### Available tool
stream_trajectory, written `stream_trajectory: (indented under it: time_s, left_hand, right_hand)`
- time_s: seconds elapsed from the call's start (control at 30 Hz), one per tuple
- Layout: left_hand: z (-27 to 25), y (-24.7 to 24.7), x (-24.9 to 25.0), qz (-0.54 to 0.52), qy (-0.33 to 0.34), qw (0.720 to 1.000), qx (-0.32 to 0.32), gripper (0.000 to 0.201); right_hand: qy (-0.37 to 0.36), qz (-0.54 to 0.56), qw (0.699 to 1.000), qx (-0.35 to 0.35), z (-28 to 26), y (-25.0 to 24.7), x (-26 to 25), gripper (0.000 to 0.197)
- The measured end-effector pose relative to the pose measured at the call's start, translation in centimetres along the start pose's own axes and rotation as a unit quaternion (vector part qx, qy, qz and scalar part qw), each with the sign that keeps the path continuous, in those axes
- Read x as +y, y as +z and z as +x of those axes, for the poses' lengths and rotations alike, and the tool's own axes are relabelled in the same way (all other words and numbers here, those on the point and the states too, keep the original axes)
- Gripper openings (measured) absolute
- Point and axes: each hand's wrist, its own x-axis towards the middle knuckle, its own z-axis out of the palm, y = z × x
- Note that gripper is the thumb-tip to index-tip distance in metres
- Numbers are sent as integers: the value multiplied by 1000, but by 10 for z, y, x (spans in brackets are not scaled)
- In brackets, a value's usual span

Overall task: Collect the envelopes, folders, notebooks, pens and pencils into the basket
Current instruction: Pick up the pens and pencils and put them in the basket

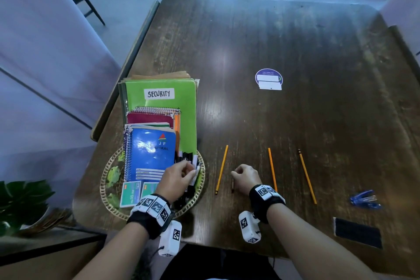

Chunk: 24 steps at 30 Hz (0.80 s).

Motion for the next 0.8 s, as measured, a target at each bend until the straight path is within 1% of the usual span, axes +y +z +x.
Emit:
stream_trajectory:
  time_s: [0.13, 0.23, 0.33, 0.43, 0.5, 0.6, 0.7, 0.8]
  left_hand:
    - [1, 2, 7, -28, 1, 1000, -9, 23]
    - [3, 1, 5, -52, -12, 999, -10, 17]
    - [6, -7, -2, -64, -33, 997, 13, 18]
    - [6, -17, -15, -58, -52, 997, 14, 19]
    - [6, -22, -23, -49, -66, 997, 15, 20]
    - [8, -26, -31, -31, -87, 996, 14, 21]
    - [10, -28, -36, 10, -97, 995, 6, 17]
    - [13, -25, -37, 46, -94, 995, 5, 17]
  right_hand:
    - [-86, 36, 995, -36, -19, 18, -33, 17]
    - [-137, 58, 987, -54, -36, 35, -60, 18]
    - [-169, 45, 983, -62, -46, 50, -79, 13]
    - [-166, 61, 981, -86, -47, 61, -87, 18]
    - [-164, 44, 982, -78, -47, 64, -89, 18]
    - [-153, 32, 987, -34, -43, 57, -86, 13]
    - [-115, 40, 992, 15, -35, 41, -73, 13]
    - [-66, 36, 995, 69, -24, 18, -49, 12]
